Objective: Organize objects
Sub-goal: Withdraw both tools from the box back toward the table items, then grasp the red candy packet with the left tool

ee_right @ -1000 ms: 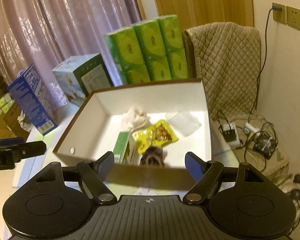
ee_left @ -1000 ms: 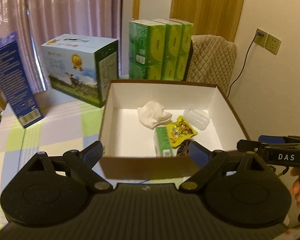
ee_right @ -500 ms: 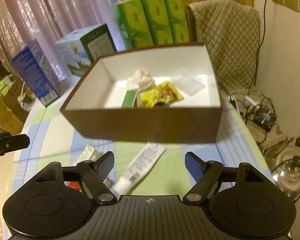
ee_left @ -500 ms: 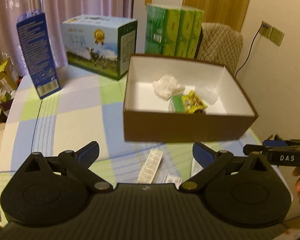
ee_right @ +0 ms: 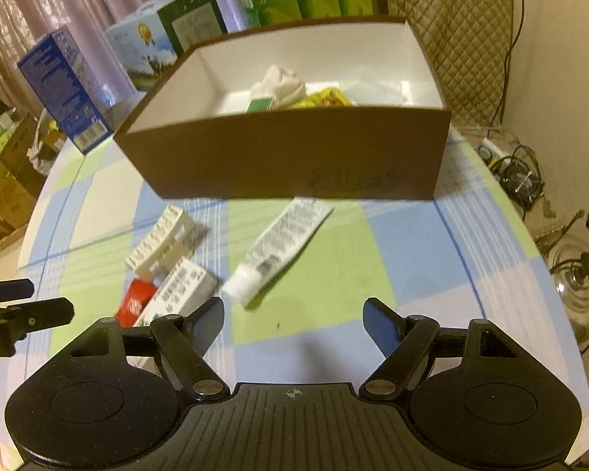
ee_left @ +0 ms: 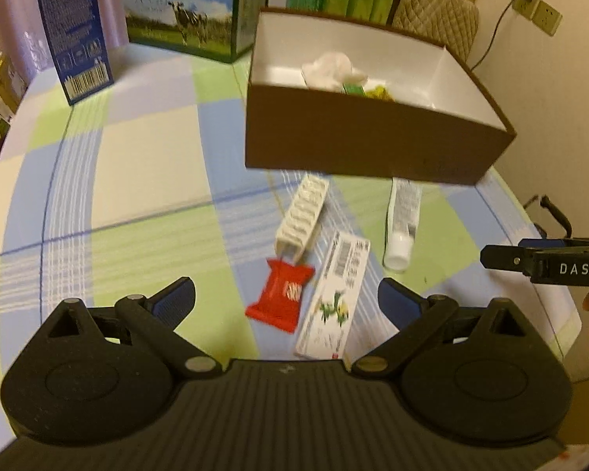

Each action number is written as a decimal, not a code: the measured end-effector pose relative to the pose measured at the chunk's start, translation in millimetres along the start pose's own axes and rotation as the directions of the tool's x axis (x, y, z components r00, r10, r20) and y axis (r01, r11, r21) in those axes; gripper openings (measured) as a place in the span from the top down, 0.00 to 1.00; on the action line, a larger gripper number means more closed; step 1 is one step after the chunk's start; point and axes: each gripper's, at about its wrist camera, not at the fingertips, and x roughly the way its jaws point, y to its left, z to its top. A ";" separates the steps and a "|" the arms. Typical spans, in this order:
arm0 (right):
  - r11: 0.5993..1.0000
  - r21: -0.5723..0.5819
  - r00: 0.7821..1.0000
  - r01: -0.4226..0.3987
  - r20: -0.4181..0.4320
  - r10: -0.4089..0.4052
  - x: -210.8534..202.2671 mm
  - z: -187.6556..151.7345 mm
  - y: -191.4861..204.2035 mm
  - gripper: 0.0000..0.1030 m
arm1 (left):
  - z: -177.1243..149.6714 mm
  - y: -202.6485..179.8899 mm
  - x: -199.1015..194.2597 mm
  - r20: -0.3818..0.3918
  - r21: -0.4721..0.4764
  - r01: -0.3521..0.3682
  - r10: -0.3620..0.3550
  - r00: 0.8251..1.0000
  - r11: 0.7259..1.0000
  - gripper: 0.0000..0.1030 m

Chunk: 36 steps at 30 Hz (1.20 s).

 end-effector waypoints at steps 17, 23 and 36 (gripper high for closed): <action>0.996 0.065 0.997 0.059 -0.044 -0.056 2.9 -17.6 -24.4 0.27 | -11.0 -6.3 37.7 -0.015 0.088 0.012 -0.011 1.000 0.996 0.28; 0.994 0.084 0.996 0.071 -0.051 -0.067 3.6 -18.4 -32.3 0.27 | -5.4 3.7 62.0 -0.049 0.100 -0.018 0.023 0.999 0.995 0.35; 0.993 0.089 0.995 0.077 -0.068 -0.071 12.9 -12.1 -39.6 0.27 | 0.6 3.3 96.8 -0.111 0.137 0.011 0.004 0.994 0.990 0.56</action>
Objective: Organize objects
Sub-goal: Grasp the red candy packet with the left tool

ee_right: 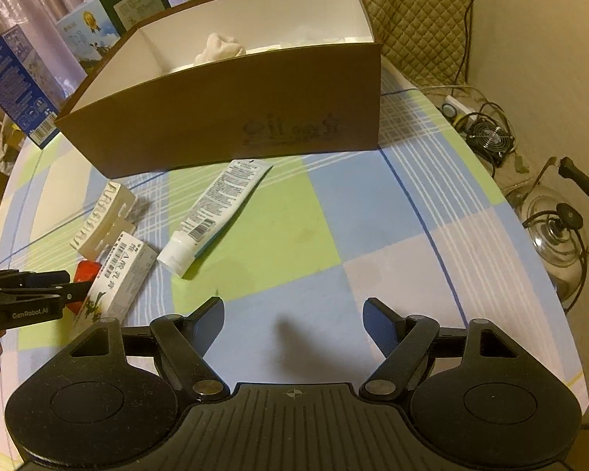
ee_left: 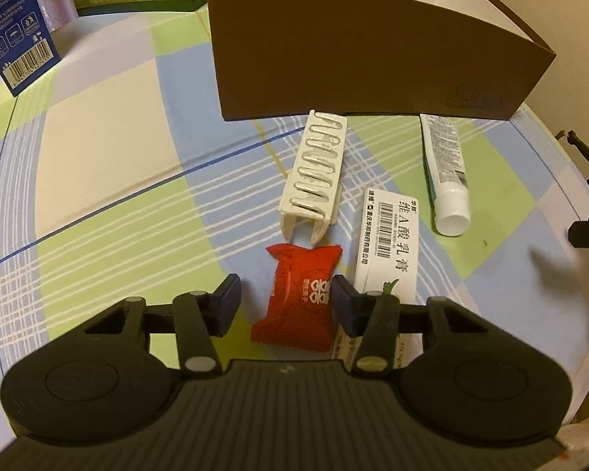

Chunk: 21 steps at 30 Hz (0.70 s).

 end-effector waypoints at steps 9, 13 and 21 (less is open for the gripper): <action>1.000 -0.014 1.000 -0.005 -0.020 0.005 10.6 7.4 1.9 0.27 | 2.0 -0.5 8.3 -0.018 -0.012 0.009 -0.009 1.000 1.000 0.64; 1.000 -0.027 1.000 -0.011 -0.027 0.010 16.3 10.4 5.9 0.27 | 1.8 4.9 6.0 -0.012 -0.042 0.008 -0.009 1.000 0.999 0.73; 0.996 -0.065 0.999 -0.054 0.000 0.054 35.1 28.0 27.3 0.27 | -6.9 26.4 -6.7 -0.003 -0.106 -0.035 0.035 0.999 0.994 0.77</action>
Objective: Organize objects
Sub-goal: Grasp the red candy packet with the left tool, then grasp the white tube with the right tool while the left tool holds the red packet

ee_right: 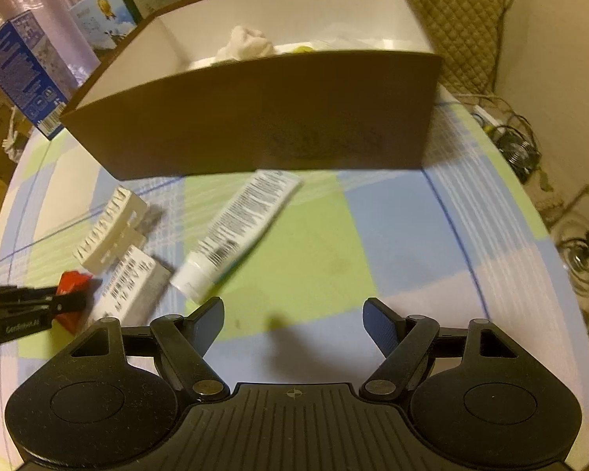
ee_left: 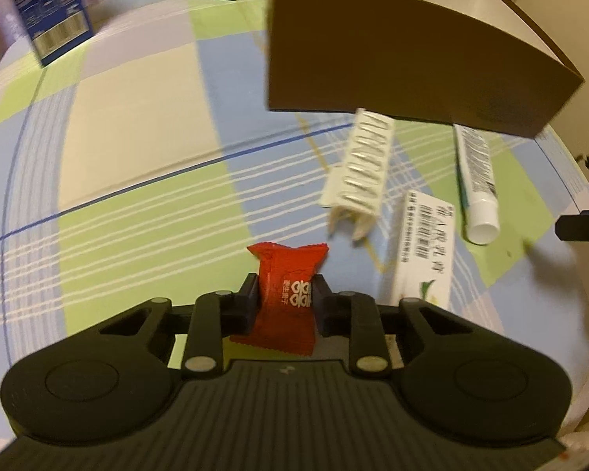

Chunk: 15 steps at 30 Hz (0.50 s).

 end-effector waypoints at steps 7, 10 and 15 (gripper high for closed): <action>0.999 0.011 0.999 -0.034 0.024 0.034 30.8 25.2 19.3 0.27 | -6.6 23.6 -9.7 0.002 -0.067 -0.045 0.045 0.999 0.997 0.77; 0.999 0.025 0.999 -0.038 0.011 0.037 46.6 33.8 27.2 0.27 | -9.0 31.4 -13.2 0.002 -0.090 -0.055 0.055 0.998 0.994 0.77; 1.000 0.009 1.000 0.012 -0.013 -0.012 67.9 37.2 37.5 0.27 | -12.5 40.1 -15.1 0.000 -0.109 -0.066 0.066 0.998 0.992 0.77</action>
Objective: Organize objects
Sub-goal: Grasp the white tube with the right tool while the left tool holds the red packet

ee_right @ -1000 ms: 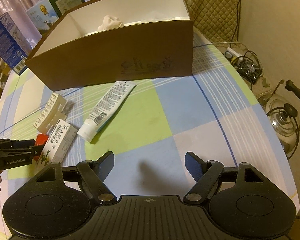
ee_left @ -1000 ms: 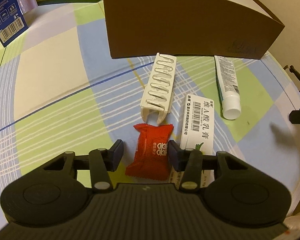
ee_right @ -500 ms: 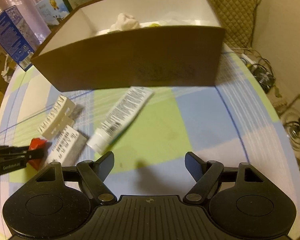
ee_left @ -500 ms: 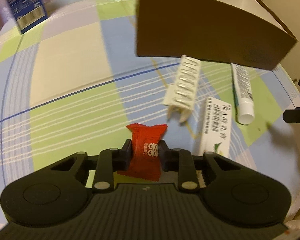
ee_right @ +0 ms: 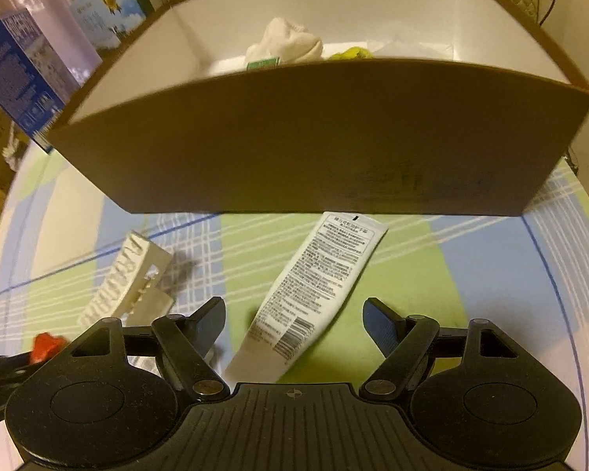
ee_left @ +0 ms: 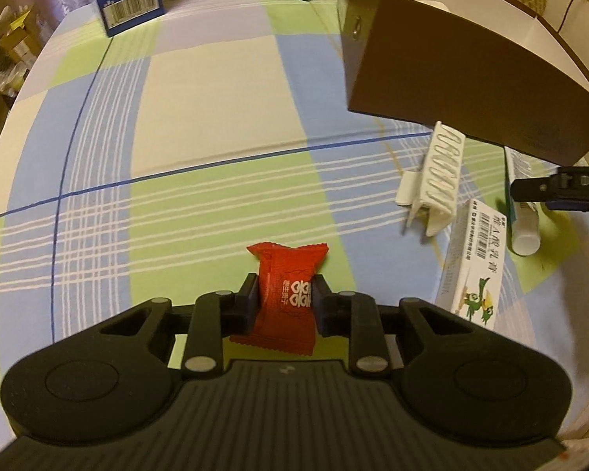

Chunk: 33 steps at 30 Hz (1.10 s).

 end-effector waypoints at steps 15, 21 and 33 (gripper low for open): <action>0.982 -0.165 0.996 0.088 0.029 -0.084 1.5 -16.8 6.0 0.54 | -2.9 0.0 -1.9 -0.003 0.013 0.011 -0.011 1.000 1.000 0.77; 0.971 -0.234 0.999 0.042 0.003 -0.043 -20.7 -47.7 -19.7 0.64 | -8.8 -7.0 -4.2 0.000 0.026 0.025 -0.025 1.000 0.999 0.77; 0.985 -0.171 1.000 0.008 -0.007 -0.010 -71.4 -104.5 -64.7 0.62 | -22.8 -25.3 -2.5 -0.018 0.057 0.049 -0.048 0.999 0.997 0.77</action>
